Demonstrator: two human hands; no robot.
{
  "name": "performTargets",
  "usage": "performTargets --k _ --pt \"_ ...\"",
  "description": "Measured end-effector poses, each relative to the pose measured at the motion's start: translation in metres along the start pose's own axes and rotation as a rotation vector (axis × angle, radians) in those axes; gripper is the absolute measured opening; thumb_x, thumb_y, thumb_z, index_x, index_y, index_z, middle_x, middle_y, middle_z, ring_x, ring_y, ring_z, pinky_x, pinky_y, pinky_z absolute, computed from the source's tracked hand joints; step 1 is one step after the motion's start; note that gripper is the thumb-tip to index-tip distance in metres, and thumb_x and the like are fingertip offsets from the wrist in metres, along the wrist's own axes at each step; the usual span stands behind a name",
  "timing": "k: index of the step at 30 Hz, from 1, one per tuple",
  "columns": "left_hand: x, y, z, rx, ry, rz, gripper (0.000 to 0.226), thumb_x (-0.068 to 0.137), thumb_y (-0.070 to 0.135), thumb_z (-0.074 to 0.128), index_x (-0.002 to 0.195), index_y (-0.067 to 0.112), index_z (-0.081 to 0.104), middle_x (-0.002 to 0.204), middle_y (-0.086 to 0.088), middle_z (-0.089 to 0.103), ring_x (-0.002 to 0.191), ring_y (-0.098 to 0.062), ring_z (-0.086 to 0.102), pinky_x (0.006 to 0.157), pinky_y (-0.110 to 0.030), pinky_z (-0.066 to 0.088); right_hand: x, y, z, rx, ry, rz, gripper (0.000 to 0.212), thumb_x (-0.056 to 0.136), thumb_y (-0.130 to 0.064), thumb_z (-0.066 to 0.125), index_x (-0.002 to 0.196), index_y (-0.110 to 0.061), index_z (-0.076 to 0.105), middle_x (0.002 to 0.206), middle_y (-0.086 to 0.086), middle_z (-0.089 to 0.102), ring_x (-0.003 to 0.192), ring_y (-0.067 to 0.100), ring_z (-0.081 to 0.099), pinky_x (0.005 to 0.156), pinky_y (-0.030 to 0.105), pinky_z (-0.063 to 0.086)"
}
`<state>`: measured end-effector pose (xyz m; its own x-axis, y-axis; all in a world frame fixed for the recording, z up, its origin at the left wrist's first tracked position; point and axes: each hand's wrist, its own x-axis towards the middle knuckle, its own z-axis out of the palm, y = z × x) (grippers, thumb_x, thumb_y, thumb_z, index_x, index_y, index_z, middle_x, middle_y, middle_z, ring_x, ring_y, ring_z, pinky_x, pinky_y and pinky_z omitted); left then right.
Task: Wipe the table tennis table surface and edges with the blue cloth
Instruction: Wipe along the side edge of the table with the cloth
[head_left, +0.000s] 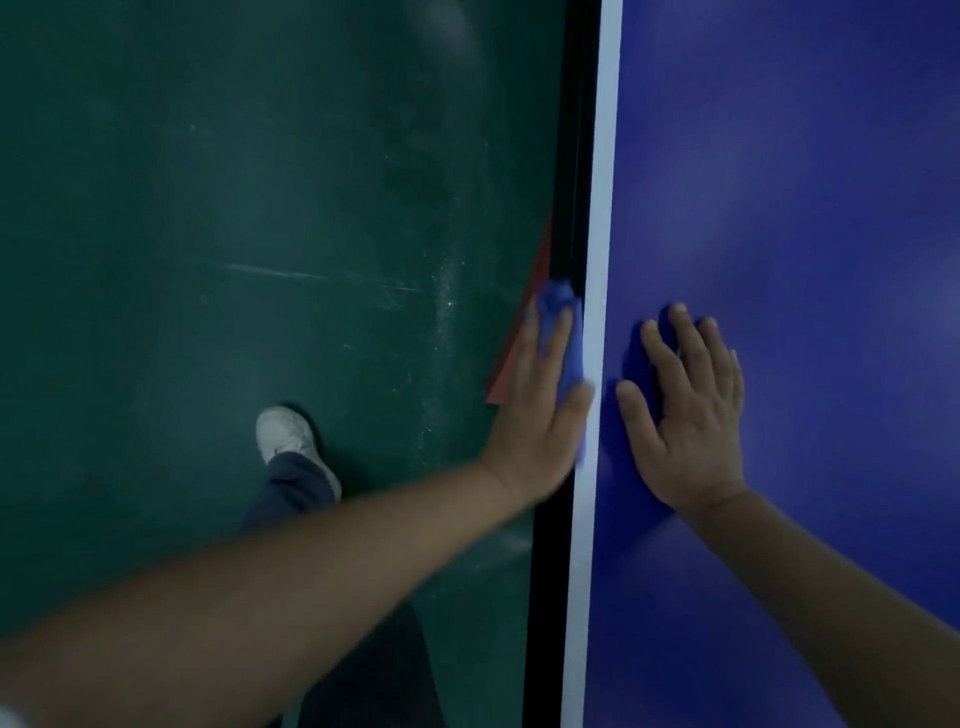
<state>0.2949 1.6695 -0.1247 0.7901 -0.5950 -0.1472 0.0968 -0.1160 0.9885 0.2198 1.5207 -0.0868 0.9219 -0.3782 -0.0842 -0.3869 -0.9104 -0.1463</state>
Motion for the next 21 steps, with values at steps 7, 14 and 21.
performTargets --k 7,14,21 --pt "0.068 0.009 -0.012 -0.011 0.067 -0.009 0.064 0.104 0.024 0.036 0.161 0.016 0.009 0.169 0.002 -0.007 0.155 -0.011 -0.009 0.126 -0.034 0.002 0.001 -0.001 0.000 -0.014 -0.002 -0.004 0.063 0.102 -0.057 0.028 0.155 -0.025 0.031 0.166 0.001 0.019 0.155 0.029 0.010 0.121 0.059 0.014" --pt "-0.027 -0.007 0.001 -0.089 -0.045 -0.076 0.062 0.103 0.038 0.038 0.155 0.030 0.006 0.167 0.005 -0.010 0.155 -0.011 -0.009 0.126 -0.027 0.003 0.002 -0.004 -0.002 -0.002 -0.012 -0.007 0.060 0.102 -0.052 0.034 0.154 -0.023 0.032 0.165 0.004 0.020 0.154 0.030 0.011 0.122 0.058 0.012" --pt "0.122 0.011 -0.023 -0.039 0.102 -0.059 0.067 0.099 0.027 0.041 0.160 0.014 0.017 0.169 -0.008 0.002 0.155 -0.013 0.000 0.117 -0.010 0.000 0.032 -0.011 -0.014 0.005 -0.014 -0.020 0.061 0.102 -0.053 0.036 0.150 -0.016 0.044 0.161 0.008 0.032 0.151 0.032 0.021 0.121 0.053 0.020"
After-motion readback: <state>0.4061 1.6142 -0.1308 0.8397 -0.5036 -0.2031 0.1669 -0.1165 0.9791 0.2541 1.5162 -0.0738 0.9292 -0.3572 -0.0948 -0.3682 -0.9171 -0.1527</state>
